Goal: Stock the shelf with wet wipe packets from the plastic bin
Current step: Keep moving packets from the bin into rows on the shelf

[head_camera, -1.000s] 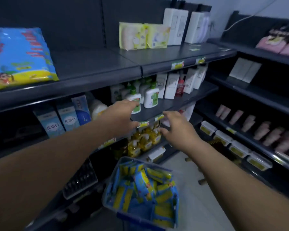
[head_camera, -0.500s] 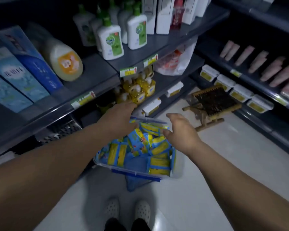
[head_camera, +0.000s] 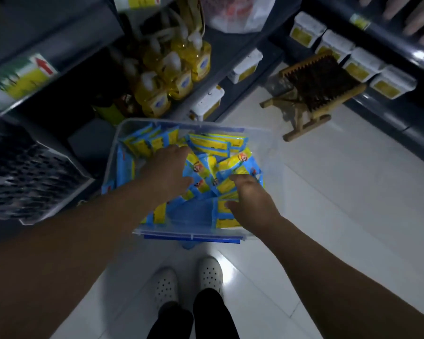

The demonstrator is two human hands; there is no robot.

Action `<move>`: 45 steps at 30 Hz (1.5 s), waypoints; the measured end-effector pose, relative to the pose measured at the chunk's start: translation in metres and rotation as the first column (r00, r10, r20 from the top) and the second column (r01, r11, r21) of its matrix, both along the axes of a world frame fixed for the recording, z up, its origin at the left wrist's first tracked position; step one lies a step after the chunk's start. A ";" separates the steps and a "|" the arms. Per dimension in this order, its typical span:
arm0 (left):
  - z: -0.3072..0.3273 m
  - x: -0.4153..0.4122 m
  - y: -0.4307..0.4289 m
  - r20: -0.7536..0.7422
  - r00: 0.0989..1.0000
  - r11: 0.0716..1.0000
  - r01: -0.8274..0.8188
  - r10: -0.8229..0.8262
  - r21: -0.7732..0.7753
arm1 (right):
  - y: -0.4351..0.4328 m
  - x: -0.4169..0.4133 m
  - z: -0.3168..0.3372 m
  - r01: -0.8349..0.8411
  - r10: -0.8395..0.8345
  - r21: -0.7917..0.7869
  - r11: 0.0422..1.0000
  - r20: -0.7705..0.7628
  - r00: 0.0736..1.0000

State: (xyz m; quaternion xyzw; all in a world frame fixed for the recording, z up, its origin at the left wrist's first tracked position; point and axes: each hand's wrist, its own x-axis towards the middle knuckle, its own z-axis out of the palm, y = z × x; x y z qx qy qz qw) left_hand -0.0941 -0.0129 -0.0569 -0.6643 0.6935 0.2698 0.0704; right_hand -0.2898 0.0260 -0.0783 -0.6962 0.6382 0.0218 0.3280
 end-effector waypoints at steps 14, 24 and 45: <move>-0.120 0.012 -0.041 0.179 0.973 0.987 0.155 -0.145 -0.044 | -0.079 0.042 -0.090 0.262 -0.221 -0.405 0.876 0.144 0.964; -0.130 0.021 -0.068 0.254 0.827 0.863 0.498 -0.502 0.083 | -0.099 0.043 -0.117 0.114 -0.134 -0.386 0.915 -0.026 0.991; 0.022 0.030 -0.025 -0.340 0.936 0.993 -0.111 0.087 -0.049 | -0.058 0.022 0.036 0.541 -0.470 0.094 0.836 0.630 0.618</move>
